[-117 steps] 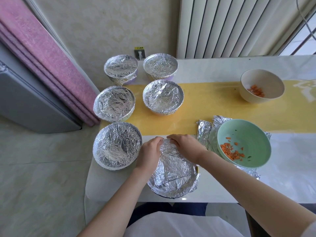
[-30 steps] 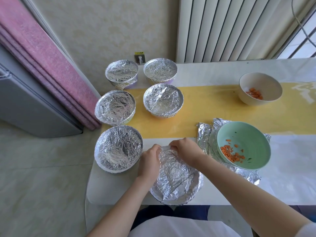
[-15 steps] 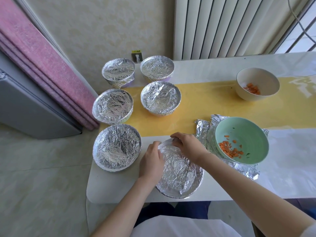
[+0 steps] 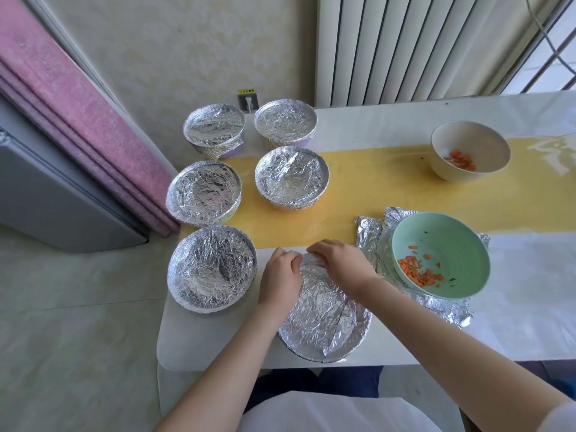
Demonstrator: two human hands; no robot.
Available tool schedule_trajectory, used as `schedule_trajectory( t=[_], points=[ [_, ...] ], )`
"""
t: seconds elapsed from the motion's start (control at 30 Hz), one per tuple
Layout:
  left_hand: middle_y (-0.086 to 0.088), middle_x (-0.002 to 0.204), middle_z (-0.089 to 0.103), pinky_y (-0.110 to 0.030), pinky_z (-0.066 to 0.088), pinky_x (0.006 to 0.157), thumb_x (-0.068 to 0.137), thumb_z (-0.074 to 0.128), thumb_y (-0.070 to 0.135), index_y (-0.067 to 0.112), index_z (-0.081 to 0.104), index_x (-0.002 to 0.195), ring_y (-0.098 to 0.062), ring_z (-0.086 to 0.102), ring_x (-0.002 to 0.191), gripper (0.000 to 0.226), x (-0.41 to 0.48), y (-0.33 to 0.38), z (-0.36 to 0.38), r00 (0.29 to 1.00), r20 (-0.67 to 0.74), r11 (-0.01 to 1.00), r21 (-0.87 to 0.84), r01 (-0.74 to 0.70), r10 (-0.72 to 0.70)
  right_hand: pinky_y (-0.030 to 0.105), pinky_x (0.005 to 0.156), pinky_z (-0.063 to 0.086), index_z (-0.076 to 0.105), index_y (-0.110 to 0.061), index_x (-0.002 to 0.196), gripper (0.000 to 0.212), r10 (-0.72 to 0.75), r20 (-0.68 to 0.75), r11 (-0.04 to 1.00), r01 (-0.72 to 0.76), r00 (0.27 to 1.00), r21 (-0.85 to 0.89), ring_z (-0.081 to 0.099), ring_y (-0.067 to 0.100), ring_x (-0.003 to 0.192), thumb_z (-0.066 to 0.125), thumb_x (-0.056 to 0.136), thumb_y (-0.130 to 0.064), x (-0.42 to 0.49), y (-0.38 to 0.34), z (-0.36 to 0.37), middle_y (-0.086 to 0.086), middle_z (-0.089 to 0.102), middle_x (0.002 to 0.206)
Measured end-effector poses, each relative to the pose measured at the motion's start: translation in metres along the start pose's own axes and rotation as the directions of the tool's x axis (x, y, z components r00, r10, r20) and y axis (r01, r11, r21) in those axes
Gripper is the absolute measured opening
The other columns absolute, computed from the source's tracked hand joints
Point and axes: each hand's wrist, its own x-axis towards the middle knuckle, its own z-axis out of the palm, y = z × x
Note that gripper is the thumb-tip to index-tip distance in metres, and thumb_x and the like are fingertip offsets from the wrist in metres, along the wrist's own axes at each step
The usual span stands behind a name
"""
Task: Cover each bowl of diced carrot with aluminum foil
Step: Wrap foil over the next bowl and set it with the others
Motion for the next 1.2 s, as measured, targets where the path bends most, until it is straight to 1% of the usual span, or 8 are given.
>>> schedule_trajectory(
  t=[0.1, 0.3, 0.47, 0.63, 0.77, 0.93, 1.03, 1.2],
  points=[
    [-0.005, 0.106, 0.057, -0.04, 0.048, 0.08, 0.1, 0.038, 0.017, 0.009, 0.062, 0.113, -0.023, 0.058, 0.088, 0.028, -0.001, 0.0, 0.001, 1.0, 0.026, 1.0, 0.028, -0.01, 0.009, 0.031, 0.066, 0.047, 0.056, -0.016, 0.121, 0.026, -0.01, 0.1, 0.992, 0.022, 0.995, -0.124, 0.061, 0.022, 0.093, 0.043, 0.1, -0.024, 0.001, 0.0, 0.002, 0.002, 0.063, 0.111],
    [-0.009, 0.108, 0.064, -0.037, 0.048, 0.08, 0.1, 0.039, 0.011, 0.009, 0.057, 0.118, -0.024, 0.061, 0.096, 0.026, -0.001, -0.003, 0.0, 0.995, 0.082, 0.988, 0.14, -0.072, 0.061, 0.03, 0.066, 0.047, 0.056, -0.012, 0.108, 0.019, 0.023, 0.161, 0.983, 0.007, 0.987, -0.182, 0.062, 0.022, 0.082, 0.05, 0.091, -0.006, 0.004, -0.002, -0.001, 0.003, 0.065, 0.098],
    [-0.009, 0.109, 0.064, -0.03, 0.045, 0.074, 0.096, 0.042, 0.002, 0.009, 0.054, 0.118, -0.024, 0.061, 0.097, 0.026, -0.003, -0.005, 0.001, 0.992, 0.101, 0.96, 0.261, -0.103, 0.079, 0.031, 0.071, 0.046, 0.054, -0.014, 0.115, 0.025, 0.013, 0.188, 0.975, 0.029, 0.982, -0.222, 0.062, 0.024, 0.09, 0.053, 0.09, -0.009, 0.005, -0.005, -0.003, 0.003, 0.065, 0.104],
    [-0.008, 0.109, 0.064, -0.032, 0.048, 0.079, 0.094, 0.042, 0.0, 0.011, 0.054, 0.119, -0.024, 0.061, 0.098, 0.029, -0.004, -0.005, 0.004, 0.995, 0.077, 0.949, 0.305, -0.08, 0.059, 0.028, 0.081, 0.041, 0.051, -0.015, 0.122, 0.031, -0.084, 0.21, 0.967, 0.131, 0.974, -0.221, 0.056, 0.02, 0.106, 0.05, 0.091, -0.013, 0.007, -0.007, 0.001, 0.002, 0.061, 0.115],
    [-0.008, 0.109, 0.064, -0.033, 0.049, 0.079, 0.094, 0.041, -0.002, 0.01, 0.054, 0.12, -0.024, 0.062, 0.097, 0.031, -0.005, -0.004, 0.004, 0.995, 0.075, 0.945, 0.318, -0.079, 0.058, 0.029, 0.064, 0.036, 0.053, -0.014, 0.116, 0.03, -0.011, 0.207, 0.969, 0.062, 0.978, -0.24, 0.061, 0.026, 0.095, 0.048, 0.087, -0.008, 0.009, -0.008, 0.003, 0.003, 0.064, 0.107],
    [-0.008, 0.104, 0.066, -0.032, 0.051, 0.076, 0.093, 0.044, -0.002, 0.01, 0.054, 0.12, -0.023, 0.063, 0.092, 0.031, -0.006, -0.004, 0.002, 0.994, 0.083, 0.938, 0.334, -0.096, 0.073, 0.027, 0.063, 0.032, 0.05, -0.014, 0.117, 0.031, -0.032, 0.192, 0.962, 0.082, 0.981, -0.262, 0.061, 0.025, 0.094, 0.045, 0.088, -0.006, 0.007, -0.009, 0.003, 0.002, 0.062, 0.11],
    [-0.008, 0.106, 0.065, -0.032, 0.051, 0.076, 0.093, 0.043, -0.002, 0.01, 0.053, 0.12, -0.023, 0.063, 0.092, 0.032, -0.006, -0.004, 0.001, 0.992, 0.096, 0.932, 0.345, -0.112, 0.084, 0.028, 0.069, 0.038, 0.048, -0.014, 0.122, 0.033, -0.05, 0.172, 0.976, 0.085, 0.984, -0.2, 0.059, 0.023, 0.101, 0.046, 0.09, -0.007, 0.004, -0.006, 0.006, 0.002, 0.06, 0.113],
    [-0.005, 0.107, 0.063, -0.029, 0.046, 0.07, 0.097, 0.04, 0.006, 0.01, 0.049, 0.122, -0.022, 0.063, 0.091, 0.026, -0.01, -0.007, -0.001, 0.988, 0.11, 0.931, 0.337, -0.138, 0.107, 0.034, 0.083, 0.049, 0.041, -0.016, 0.135, 0.039, -0.04, 0.158, 0.991, 0.06, 0.987, -0.121, 0.056, 0.021, 0.109, 0.046, 0.097, -0.026, -0.003, 0.002, 0.006, 0.001, 0.055, 0.123]
  ],
)
